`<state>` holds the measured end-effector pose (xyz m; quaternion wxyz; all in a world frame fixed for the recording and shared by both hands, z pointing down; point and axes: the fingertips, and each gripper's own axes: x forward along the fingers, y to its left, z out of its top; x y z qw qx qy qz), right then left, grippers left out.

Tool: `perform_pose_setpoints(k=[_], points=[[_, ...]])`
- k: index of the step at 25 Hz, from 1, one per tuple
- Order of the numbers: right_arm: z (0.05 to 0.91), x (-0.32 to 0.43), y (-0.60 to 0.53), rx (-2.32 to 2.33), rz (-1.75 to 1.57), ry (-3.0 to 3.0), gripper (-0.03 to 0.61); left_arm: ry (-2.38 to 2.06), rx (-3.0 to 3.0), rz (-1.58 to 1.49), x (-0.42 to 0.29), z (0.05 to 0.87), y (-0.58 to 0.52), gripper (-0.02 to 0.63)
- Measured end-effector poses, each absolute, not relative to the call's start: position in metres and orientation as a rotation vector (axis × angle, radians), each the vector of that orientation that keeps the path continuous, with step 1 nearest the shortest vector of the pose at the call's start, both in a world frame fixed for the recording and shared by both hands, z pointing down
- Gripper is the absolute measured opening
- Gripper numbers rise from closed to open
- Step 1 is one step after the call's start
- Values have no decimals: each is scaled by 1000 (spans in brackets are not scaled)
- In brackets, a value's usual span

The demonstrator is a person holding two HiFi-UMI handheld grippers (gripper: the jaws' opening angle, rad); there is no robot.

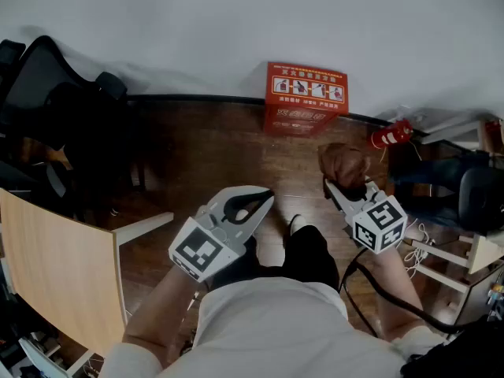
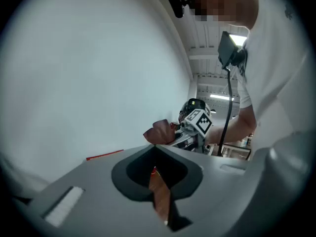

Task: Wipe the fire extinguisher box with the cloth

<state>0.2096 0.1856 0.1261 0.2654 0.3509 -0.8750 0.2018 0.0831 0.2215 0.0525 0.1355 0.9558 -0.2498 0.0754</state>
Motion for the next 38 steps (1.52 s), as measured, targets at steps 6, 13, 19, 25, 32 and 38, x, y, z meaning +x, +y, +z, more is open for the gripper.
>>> perform_pose_setpoints(k=[6,13,19,25,32,38], points=[[195,191,65,854,579,-2335,71,-777,2758,248,98,80,142,0],[288,163,-59,693,587,-2296,71,-861,2626,208,141,115,57,0],[363,149,-127,622,662,-2260,71,-752,2611,253,190,151,-2,0],[413,203,-158,693,782,-2180,71,-676,2614,276,233,182,-32,0],[426,312,-163,837,907,-2102,71,-534,2605,316,280,200,-43,0],[426,400,-163,942,1007,-2081,71,-465,2599,328,323,209,-56,0]])
